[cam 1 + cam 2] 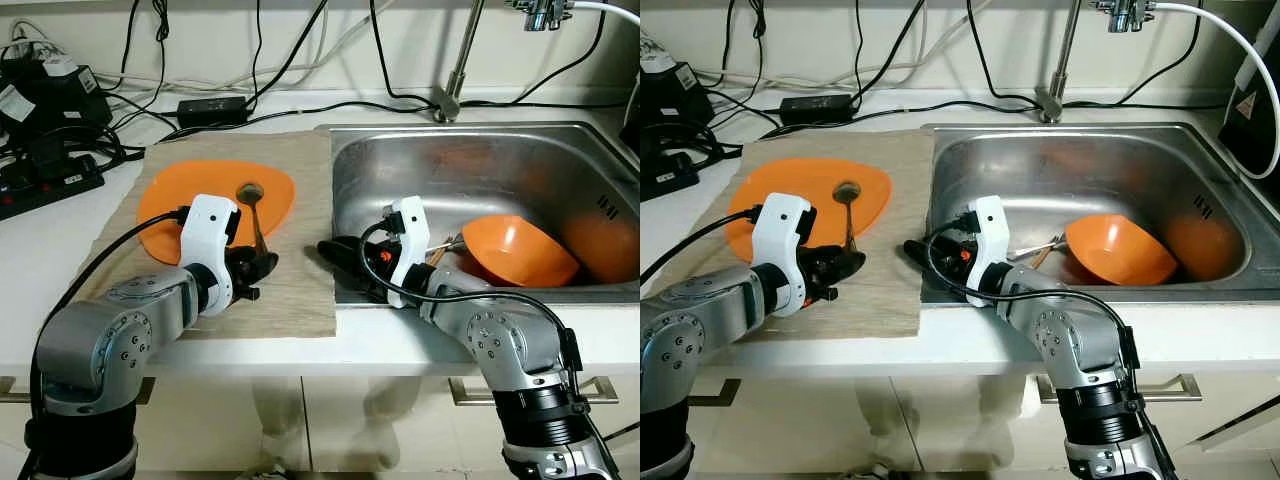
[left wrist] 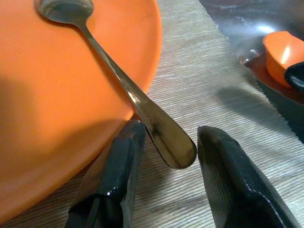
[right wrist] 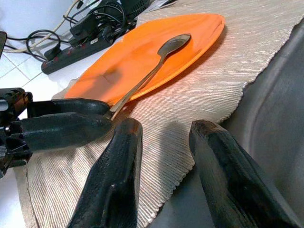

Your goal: Kitchen organization

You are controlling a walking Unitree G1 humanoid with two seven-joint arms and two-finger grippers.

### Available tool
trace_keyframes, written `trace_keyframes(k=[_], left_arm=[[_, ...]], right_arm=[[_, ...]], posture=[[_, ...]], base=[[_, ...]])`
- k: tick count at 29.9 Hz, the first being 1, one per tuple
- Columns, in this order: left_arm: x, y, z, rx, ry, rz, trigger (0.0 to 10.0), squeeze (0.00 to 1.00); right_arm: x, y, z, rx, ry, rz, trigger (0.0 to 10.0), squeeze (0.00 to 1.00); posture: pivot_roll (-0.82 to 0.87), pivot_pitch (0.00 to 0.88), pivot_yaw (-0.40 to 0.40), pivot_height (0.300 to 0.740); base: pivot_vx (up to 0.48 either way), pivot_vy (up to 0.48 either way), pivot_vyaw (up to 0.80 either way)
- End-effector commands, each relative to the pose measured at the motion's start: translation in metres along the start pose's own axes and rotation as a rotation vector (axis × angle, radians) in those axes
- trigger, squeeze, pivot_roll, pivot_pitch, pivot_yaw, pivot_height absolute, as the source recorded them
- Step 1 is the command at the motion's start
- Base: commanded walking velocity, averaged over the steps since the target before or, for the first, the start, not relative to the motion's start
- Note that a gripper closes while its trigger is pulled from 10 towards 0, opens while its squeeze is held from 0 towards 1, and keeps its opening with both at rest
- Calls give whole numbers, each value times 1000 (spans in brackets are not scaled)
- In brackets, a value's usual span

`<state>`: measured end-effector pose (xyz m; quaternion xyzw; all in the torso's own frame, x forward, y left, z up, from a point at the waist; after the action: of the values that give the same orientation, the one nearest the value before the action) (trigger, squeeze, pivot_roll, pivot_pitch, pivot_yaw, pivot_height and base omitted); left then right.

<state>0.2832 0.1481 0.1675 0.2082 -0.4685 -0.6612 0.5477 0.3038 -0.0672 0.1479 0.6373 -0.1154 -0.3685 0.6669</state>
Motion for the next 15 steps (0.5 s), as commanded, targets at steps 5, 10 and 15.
trace_keyframes(k=[5,10,15], left_arm=[[4,9,2,41,2,-38,10000,1000],[6,10,2,43,-6,-36,10000,1000],[6,11,0,43,-14,-31,10000,0]], right_arm=[[-1,5,-3,10,15,16,10000,0],[-1,5,-3,12,13,16,10000,0],[-1,5,-3,13,11,17,10000,0]], posture=[[17,0,47,740],[15,0,49,740],[13,0,51,740]], base=[[0,0,0],[0,0,0],[0,0,0]])
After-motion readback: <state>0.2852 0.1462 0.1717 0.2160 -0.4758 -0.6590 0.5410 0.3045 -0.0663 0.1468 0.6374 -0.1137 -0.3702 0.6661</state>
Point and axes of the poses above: a point about 5 cm out from each wrist's last joint towards the gripper, its own z axis pointing back from the gripper into the wrist, its own y axis along the axis of the wrist's last joint, x = y × z, the point moved 2 cm from there along -z, pointing out of the wrist towards the gripper, and after that the axes turned 6 degrees about z, right-handed, at the moved point
